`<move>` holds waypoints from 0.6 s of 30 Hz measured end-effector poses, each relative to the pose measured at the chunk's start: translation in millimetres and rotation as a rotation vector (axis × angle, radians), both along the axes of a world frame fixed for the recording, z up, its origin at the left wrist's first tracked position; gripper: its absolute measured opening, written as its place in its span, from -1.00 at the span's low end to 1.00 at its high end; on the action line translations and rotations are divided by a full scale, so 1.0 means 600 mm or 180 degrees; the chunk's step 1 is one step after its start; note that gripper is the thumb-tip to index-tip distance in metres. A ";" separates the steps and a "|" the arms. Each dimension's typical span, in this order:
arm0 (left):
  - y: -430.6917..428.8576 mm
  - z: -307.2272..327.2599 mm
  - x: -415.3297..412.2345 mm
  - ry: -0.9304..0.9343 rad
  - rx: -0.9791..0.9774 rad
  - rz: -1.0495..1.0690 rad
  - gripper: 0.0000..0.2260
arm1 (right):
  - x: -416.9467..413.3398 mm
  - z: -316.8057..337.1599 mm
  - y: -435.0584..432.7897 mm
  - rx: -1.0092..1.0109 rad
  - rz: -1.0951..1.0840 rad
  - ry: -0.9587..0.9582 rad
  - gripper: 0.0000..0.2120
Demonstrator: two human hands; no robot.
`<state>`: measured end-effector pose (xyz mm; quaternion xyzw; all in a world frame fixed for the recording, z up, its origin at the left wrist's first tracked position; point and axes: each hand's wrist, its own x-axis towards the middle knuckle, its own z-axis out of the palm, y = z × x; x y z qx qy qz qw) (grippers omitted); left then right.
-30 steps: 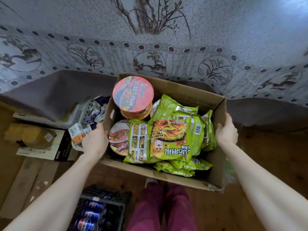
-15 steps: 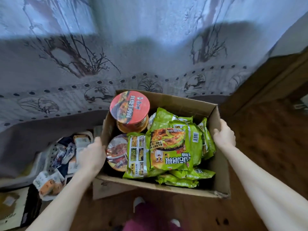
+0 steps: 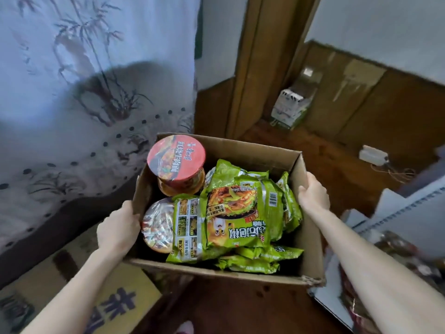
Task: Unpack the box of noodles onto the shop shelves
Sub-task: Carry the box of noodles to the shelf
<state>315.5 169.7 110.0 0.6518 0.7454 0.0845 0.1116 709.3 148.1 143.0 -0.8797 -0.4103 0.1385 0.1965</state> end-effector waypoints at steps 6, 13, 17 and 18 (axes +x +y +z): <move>0.094 0.018 0.168 -0.0015 0.0066 -0.0982 -0.83 | 0.126 0.012 -0.105 0.0174 -0.0943 0.0092 -0.54; 0.117 0.034 0.347 0.0050 0.0039 -0.1944 -0.84 | 0.199 0.010 -0.262 0.0058 -0.2013 -0.0047 -0.57; 0.088 0.041 0.436 0.0132 0.0013 -0.2445 -0.86 | 0.227 -0.009 -0.365 0.0084 -0.2434 -0.0023 -0.58; 0.076 0.043 0.453 0.0145 -0.0003 -0.2538 -0.86 | 0.234 -0.013 -0.388 0.0090 -0.2505 -0.0004 -0.59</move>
